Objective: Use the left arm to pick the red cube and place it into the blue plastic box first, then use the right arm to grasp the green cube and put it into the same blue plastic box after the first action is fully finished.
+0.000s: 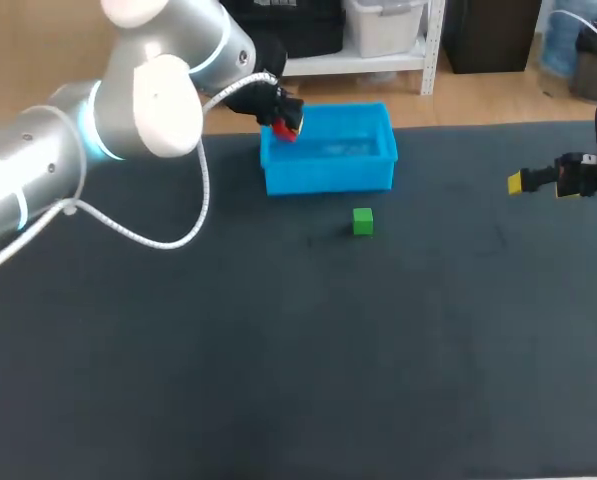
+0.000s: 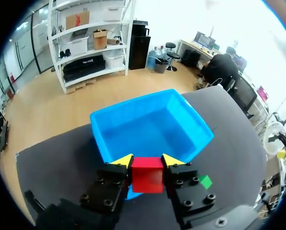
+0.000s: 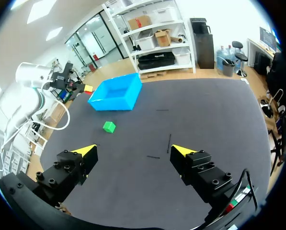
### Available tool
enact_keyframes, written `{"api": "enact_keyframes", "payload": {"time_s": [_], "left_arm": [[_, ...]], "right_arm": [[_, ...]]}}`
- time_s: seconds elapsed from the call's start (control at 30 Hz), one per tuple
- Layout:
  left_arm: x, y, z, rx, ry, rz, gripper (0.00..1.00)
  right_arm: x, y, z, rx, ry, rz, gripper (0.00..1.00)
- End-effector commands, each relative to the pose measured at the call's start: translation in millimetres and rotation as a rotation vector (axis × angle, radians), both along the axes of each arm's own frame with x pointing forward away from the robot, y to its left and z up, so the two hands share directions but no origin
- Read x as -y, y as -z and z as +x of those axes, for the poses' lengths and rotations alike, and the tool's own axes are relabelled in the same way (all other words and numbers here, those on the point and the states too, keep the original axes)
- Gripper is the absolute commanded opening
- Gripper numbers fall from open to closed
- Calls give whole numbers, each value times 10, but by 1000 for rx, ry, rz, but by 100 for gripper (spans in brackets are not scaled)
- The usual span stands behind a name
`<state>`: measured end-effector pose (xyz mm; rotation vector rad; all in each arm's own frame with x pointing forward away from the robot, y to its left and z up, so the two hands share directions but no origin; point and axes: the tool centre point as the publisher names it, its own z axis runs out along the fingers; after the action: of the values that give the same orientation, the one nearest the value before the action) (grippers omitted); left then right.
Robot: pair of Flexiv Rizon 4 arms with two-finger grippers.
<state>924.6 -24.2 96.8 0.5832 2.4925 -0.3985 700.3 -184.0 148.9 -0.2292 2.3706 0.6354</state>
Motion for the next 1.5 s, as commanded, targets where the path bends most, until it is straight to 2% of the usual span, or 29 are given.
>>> {"api": "enact_keyframes", "payload": {"time_s": [0.03, 0.27, 0.67, 1.3, 1.33, 1.37, 1.4, 1.43, 1.47, 1.5], "left_arm": [[108, 190, 255, -32, 8, 1, 0], [122, 283, 291, -50, 7, 5, 0], [109, 327, 304, -64, 2, 5, 0], [183, 428, 252, -103, -1, 46, 0], [184, 429, 251, -105, -2, 50, 11], [185, 432, 250, -106, -1, 51, 30], [187, 437, 248, -107, 1, 54, 44], [188, 440, 247, -111, 0, 60, 50], [191, 442, 244, -114, 2, 60, 78], [196, 442, 240, -115, 4, 60, 98]], "right_arm": [[2, -3, 0, -1, 0, -2, 100], [2, -3, 0, -1, 0, -2, 100], [2, -3, 0, -1, 0, -2, 100], [2, -3, 0, -1, 0, -2, 100], [2, -3, 0, -1, 0, -2, 100], [2, -3, 0, -1, 0, -2, 100], [2, -3, 0, -1, 0, -2, 100], [2, -3, 0, -1, 0, -2, 100], [2, -3, 0, -1, 0, -2, 100], [2, -3, 0, -1, 0, -2, 100]]}}
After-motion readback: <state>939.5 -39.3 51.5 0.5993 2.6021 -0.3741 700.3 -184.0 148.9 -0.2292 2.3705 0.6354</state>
